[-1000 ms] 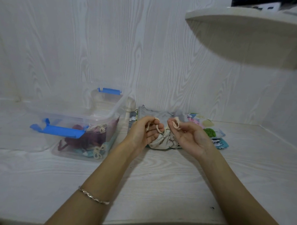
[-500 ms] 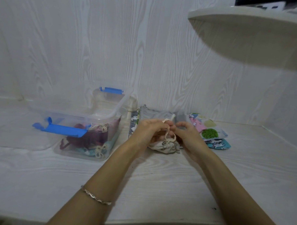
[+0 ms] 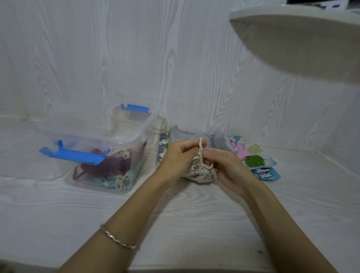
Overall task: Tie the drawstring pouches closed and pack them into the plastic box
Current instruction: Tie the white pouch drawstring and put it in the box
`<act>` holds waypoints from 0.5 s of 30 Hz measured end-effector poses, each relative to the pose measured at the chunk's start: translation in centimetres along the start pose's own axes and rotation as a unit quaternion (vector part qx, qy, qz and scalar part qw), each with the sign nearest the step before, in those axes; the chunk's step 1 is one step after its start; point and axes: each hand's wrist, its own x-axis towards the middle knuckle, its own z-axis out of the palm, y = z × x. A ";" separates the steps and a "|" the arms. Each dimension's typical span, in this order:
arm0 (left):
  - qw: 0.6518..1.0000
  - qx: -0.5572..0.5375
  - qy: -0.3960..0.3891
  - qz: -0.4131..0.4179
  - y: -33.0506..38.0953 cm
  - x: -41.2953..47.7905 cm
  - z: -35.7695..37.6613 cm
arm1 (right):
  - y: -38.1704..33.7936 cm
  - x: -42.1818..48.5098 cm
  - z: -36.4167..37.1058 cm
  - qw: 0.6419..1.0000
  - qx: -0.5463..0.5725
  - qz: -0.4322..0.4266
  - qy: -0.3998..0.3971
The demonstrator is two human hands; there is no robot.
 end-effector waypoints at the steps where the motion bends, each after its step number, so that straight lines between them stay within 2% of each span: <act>1: 1.000 0.004 -0.003 0.009 -0.1 0.0 -0.1 | 0.1 -0.1 0.0 1.000 -0.007 -0.007 -0.002; 6: 1.000 -0.004 0.000 0.028 0.0 -0.1 0.0 | 0.2 -0.3 -0.1 0.998 -0.058 -0.029 0.011; 9: 0.999 -0.027 -0.018 -0.005 0.1 -0.2 0.0 | 0.0 -0.2 -0.1 0.999 -0.031 -0.026 0.024; 13: 0.998 0.032 -0.052 -0.029 -0.5 0.0 -0.6 | -0.2 -0.1 -0.4 0.998 0.002 -0.036 0.057; 15: 0.999 0.043 -0.020 -0.018 -0.6 0.0 -0.7 | -0.1 0.0 -0.5 0.998 -0.011 -0.037 0.053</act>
